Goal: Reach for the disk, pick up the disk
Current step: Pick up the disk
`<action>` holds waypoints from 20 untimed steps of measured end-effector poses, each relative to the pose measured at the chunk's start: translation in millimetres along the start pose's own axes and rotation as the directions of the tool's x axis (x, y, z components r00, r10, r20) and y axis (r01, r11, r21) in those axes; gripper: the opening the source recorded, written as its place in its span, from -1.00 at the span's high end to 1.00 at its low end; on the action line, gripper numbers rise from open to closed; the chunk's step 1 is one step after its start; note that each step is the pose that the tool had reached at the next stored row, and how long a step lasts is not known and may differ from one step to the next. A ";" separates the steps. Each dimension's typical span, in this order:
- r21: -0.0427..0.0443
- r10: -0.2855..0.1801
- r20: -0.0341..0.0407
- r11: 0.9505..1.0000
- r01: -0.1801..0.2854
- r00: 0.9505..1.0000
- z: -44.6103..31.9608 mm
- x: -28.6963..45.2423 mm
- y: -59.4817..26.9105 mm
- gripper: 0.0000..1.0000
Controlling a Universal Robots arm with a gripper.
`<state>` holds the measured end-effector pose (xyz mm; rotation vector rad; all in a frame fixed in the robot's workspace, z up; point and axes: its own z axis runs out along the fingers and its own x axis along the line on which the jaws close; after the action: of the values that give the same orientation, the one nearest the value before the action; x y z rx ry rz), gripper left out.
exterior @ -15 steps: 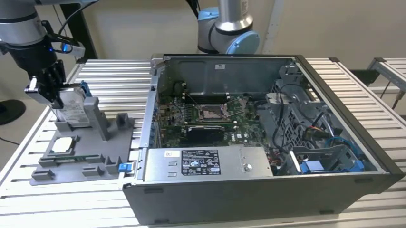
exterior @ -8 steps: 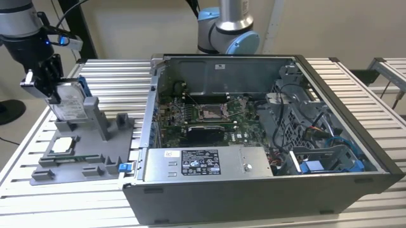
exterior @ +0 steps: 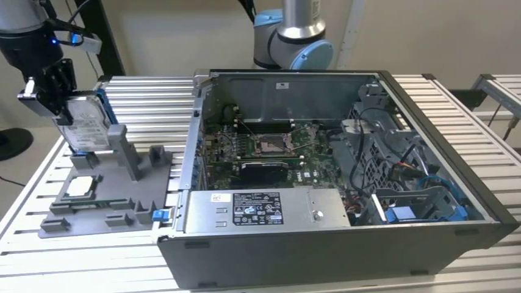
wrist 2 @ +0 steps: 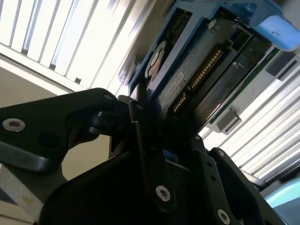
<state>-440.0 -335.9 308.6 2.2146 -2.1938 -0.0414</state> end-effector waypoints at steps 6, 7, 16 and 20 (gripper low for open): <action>0.000 0.000 0.000 1.000 0.000 1.000 -13.6 0.0 0.5 1.00; 0.000 0.000 0.000 1.000 0.000 1.000 -15.8 0.0 0.6 1.00; 0.000 0.000 0.000 1.000 0.000 1.000 -36.5 0.0 1.3 1.00; 0.000 0.000 0.000 1.000 0.000 1.000 -44.1 -0.1 1.6 1.00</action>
<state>-440.0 -336.0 352.7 2.2146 -2.1939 -0.0413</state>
